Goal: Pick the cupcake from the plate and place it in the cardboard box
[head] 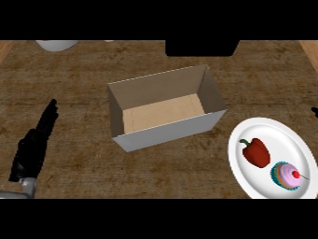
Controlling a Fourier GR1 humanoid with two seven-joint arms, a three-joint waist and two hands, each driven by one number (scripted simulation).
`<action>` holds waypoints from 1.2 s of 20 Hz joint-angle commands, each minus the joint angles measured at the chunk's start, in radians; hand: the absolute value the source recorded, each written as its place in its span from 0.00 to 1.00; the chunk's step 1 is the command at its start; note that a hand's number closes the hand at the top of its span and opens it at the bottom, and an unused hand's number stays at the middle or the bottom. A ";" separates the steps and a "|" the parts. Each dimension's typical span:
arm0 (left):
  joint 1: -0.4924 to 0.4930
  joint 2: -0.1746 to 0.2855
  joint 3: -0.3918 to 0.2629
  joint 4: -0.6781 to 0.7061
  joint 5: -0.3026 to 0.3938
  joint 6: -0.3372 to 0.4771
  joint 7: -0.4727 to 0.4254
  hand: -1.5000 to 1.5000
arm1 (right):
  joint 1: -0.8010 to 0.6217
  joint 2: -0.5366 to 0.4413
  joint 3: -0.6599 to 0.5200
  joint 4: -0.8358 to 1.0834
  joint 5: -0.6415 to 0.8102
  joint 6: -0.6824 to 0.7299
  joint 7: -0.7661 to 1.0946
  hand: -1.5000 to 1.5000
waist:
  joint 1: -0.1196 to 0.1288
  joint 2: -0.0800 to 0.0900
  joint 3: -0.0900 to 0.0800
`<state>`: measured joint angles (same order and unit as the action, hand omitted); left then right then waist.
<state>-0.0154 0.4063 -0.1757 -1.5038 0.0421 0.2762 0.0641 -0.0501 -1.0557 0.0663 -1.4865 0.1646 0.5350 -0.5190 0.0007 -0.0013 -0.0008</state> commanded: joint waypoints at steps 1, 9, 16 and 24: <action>0.026 -0.046 -0.028 -0.029 -0.034 0.033 0.009 0.50 | 0.072 -0.019 0.041 -0.135 0.072 0.026 0.072 0.00 | -0.011 -0.003 0.000; 0.006 -0.058 0.017 -0.041 -0.062 -0.017 0.039 0.50 | 0.051 0.130 0.039 -0.080 0.237 0.007 0.157 0.00 | -0.001 0.001 0.001; -0.036 -0.057 0.071 -0.015 -0.068 -0.078 0.065 0.50 | 0.173 0.185 0.006 -0.199 0.346 -0.014 0.196 0.00 | -0.008 0.000 0.001; 0.078 -0.069 0.111 -0.078 -0.096 -0.120 0.006 0.50 | 0.078 0.305 0.012 -0.059 0.470 0.000 0.132 0.00 | 0.004 0.001 0.001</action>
<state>0.0021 0.3265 -0.0824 -1.5220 -0.0436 0.1790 0.0768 0.0567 -0.8100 0.0685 -1.5778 0.5844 0.5392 -0.3786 0.0001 -0.0005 -0.0001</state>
